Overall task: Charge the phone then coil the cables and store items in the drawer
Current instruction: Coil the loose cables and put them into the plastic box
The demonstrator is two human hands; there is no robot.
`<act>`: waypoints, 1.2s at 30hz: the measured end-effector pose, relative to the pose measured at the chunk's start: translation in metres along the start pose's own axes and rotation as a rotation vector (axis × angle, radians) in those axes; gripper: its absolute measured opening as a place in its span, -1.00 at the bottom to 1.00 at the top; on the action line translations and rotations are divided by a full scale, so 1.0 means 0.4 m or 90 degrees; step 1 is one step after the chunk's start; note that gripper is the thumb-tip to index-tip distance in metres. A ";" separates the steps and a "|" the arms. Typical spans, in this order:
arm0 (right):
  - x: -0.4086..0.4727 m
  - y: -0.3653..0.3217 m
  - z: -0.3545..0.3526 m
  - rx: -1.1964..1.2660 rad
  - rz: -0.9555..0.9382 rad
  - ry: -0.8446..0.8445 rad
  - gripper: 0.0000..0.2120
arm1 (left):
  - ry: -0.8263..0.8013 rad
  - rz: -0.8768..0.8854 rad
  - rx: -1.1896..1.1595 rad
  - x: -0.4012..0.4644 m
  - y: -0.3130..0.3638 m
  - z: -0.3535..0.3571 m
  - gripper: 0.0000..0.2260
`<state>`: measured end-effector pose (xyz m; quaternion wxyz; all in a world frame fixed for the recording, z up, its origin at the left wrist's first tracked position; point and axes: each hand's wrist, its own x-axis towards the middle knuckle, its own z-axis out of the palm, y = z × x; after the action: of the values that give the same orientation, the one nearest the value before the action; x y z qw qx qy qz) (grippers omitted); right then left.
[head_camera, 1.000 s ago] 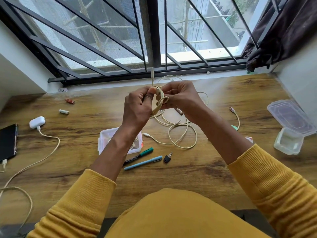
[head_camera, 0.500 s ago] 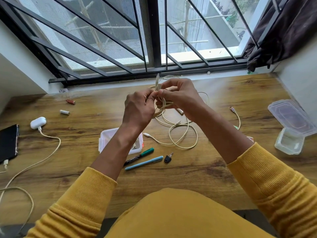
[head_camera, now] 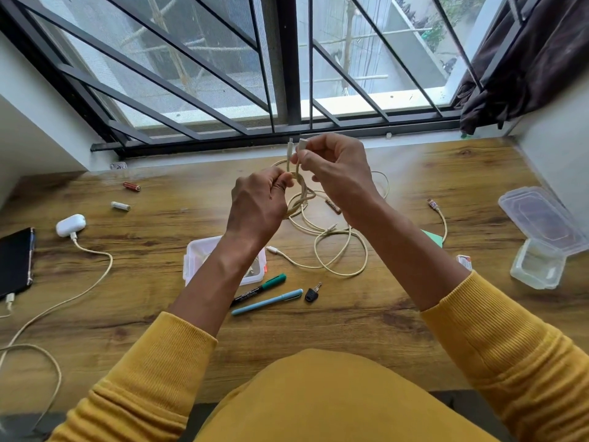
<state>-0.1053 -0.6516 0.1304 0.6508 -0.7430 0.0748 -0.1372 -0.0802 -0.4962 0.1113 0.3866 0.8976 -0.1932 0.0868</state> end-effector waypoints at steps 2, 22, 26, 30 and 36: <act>0.000 -0.005 0.001 0.000 -0.011 -0.019 -0.90 | -0.008 0.002 0.018 -0.004 0.004 0.002 -0.78; 0.040 0.013 -0.019 0.081 0.156 0.000 -0.77 | -0.085 0.068 -0.012 -0.022 -0.012 0.011 -0.81; 0.055 0.008 -0.047 0.024 0.181 -0.127 -0.93 | -0.162 0.101 -0.031 -0.015 -0.005 -0.001 -0.87; 0.079 -0.004 -0.084 0.063 0.251 -0.230 -0.83 | -0.220 0.121 -0.024 -0.010 -0.008 -0.009 -0.88; 0.086 -0.041 -0.097 -0.074 0.228 -0.258 -0.79 | -0.274 0.083 0.001 0.001 -0.008 -0.004 -0.84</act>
<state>-0.0853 -0.6960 0.1547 0.6225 -0.7664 0.0810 0.1362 -0.0787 -0.4929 0.1103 0.3297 0.8812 -0.3288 -0.0818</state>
